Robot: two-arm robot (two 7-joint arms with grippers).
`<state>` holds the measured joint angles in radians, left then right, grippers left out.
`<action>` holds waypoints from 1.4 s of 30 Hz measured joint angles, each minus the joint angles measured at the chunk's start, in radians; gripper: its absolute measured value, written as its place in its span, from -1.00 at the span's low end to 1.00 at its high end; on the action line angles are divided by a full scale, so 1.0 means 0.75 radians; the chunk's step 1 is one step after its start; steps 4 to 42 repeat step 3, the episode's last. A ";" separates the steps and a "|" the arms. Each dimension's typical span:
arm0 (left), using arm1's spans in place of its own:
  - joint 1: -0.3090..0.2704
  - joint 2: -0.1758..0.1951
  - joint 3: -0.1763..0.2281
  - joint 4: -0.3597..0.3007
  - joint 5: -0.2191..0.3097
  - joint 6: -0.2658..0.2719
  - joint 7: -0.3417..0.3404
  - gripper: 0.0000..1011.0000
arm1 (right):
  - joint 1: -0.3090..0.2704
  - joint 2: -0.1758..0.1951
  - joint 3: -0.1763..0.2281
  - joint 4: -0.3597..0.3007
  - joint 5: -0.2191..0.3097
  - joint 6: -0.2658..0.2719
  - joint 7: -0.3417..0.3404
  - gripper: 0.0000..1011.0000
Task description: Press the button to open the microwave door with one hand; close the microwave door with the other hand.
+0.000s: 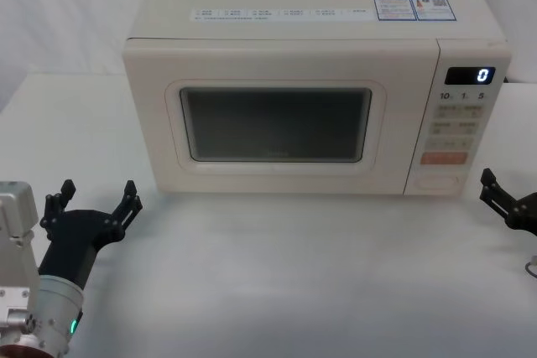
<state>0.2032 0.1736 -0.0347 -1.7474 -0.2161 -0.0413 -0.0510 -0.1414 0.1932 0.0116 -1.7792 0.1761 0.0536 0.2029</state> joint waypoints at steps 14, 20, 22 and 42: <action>0.000 0.000 0.000 0.000 0.000 0.000 0.000 0.98 | 0.000 0.000 0.000 0.000 0.000 0.000 0.000 0.98; 0.000 0.000 0.000 0.000 0.000 0.000 0.000 0.98 | 0.000 0.000 0.000 0.000 0.000 0.000 0.000 0.98; 0.000 0.000 0.000 0.000 0.000 0.000 0.000 0.98 | 0.000 0.000 0.000 0.000 0.000 0.000 0.000 0.98; 0.000 0.000 0.000 0.000 0.000 0.000 0.000 0.98 | 0.000 0.000 0.000 0.000 0.000 0.000 0.000 0.98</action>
